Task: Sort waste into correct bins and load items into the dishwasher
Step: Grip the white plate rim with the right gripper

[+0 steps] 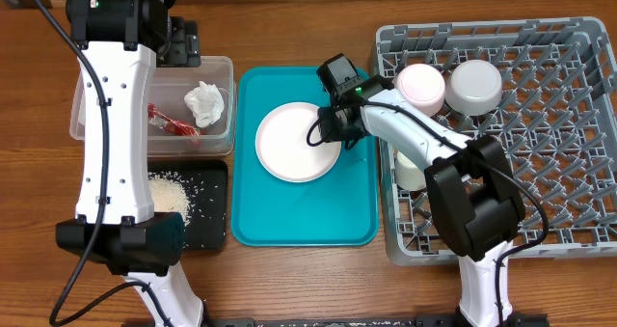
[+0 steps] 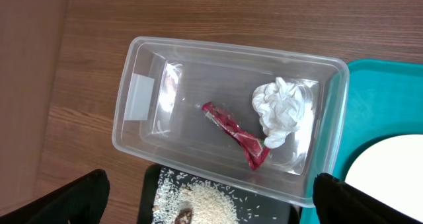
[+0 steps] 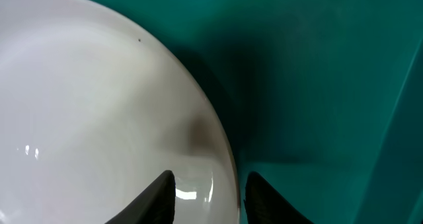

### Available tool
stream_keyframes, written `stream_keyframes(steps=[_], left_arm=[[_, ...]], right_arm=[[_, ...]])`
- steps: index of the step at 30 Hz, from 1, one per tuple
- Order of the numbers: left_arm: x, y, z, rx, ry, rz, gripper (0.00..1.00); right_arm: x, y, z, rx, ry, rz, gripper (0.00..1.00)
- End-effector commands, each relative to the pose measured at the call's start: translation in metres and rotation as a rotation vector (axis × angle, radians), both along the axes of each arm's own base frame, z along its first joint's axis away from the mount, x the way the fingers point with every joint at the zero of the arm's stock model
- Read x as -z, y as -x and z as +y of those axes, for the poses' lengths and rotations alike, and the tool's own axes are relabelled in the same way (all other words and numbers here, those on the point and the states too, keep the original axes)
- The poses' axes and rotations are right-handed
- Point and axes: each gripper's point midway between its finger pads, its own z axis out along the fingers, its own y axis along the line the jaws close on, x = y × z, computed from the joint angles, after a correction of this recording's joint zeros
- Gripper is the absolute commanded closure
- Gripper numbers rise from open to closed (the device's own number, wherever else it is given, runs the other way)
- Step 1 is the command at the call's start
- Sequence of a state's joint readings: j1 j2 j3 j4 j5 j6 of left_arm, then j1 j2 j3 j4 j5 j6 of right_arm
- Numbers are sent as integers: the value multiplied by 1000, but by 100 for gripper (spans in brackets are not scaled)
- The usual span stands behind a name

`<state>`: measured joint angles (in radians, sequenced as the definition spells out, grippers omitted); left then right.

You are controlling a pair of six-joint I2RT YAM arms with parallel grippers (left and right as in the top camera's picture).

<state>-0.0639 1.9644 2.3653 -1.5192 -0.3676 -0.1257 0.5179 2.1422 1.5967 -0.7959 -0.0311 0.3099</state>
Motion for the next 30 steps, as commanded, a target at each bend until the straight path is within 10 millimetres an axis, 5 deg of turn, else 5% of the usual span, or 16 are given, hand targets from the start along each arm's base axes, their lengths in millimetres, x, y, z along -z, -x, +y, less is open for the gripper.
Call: stream_keyframes(steps=[1,30], left_arm=[[-13,1,-1,13,-3,-34,0],[-13,1,-1,14,-3,-34,0]], right_arm=[[-2,0,-2,0,6,-22,63],[2,11,-8,-2,33,21,88]])
